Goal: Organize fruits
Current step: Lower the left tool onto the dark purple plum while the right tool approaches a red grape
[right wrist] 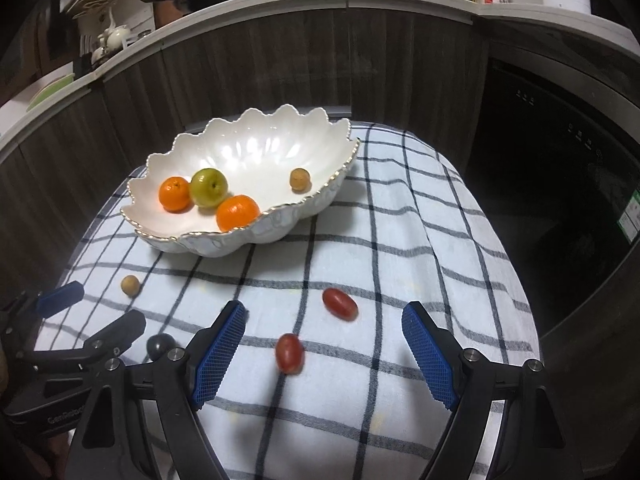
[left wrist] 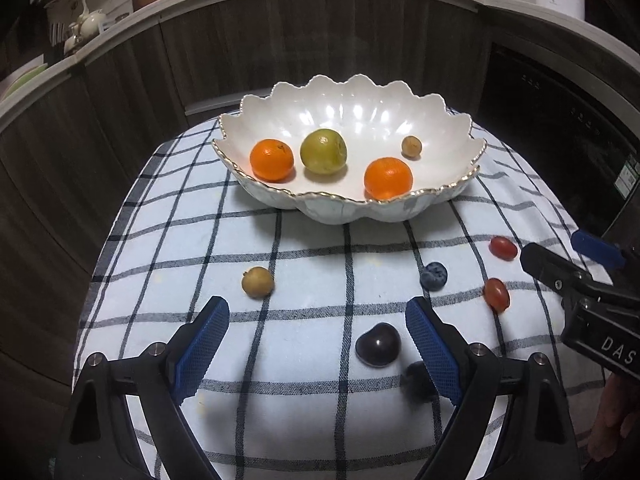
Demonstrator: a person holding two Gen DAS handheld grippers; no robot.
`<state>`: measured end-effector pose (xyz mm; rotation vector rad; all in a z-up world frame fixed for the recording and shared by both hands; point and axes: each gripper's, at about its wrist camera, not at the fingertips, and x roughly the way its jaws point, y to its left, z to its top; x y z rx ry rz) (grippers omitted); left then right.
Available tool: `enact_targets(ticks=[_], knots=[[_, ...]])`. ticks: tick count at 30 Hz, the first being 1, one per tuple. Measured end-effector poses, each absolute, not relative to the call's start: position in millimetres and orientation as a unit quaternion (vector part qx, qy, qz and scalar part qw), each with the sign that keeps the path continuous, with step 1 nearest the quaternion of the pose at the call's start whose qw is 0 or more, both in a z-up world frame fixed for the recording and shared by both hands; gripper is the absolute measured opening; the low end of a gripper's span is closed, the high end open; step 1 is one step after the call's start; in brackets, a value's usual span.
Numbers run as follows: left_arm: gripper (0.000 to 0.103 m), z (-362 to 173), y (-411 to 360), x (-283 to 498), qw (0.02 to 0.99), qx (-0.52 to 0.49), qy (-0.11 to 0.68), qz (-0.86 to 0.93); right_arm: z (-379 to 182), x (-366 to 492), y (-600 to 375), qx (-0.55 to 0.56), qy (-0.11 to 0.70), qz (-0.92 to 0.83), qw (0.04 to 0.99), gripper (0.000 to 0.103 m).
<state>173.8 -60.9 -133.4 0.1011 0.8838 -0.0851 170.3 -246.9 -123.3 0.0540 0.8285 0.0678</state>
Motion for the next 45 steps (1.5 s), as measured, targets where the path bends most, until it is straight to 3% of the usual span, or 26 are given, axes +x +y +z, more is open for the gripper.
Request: enact_targets(ticks=[17,30,40,45], knots=[[0.075,-149,-66,165,0.900,0.045,0.426,-0.083,-135,165,-231,-0.007,0.403,0.062,0.913,0.080],[0.061,-159,-76,167,0.891,0.048,0.438,-0.107,-152,173,-228,0.004,0.433,0.087,0.897,0.056],[0.050,-168,-75,171,0.884,0.036,0.450,-0.118,-162,179,-226,0.008,0.445,0.091,0.891,0.049],[0.046,-169,-76,172,0.884,0.036,0.450,-0.118,-169,182,-225,0.015,0.456,0.095,0.885,0.038]])
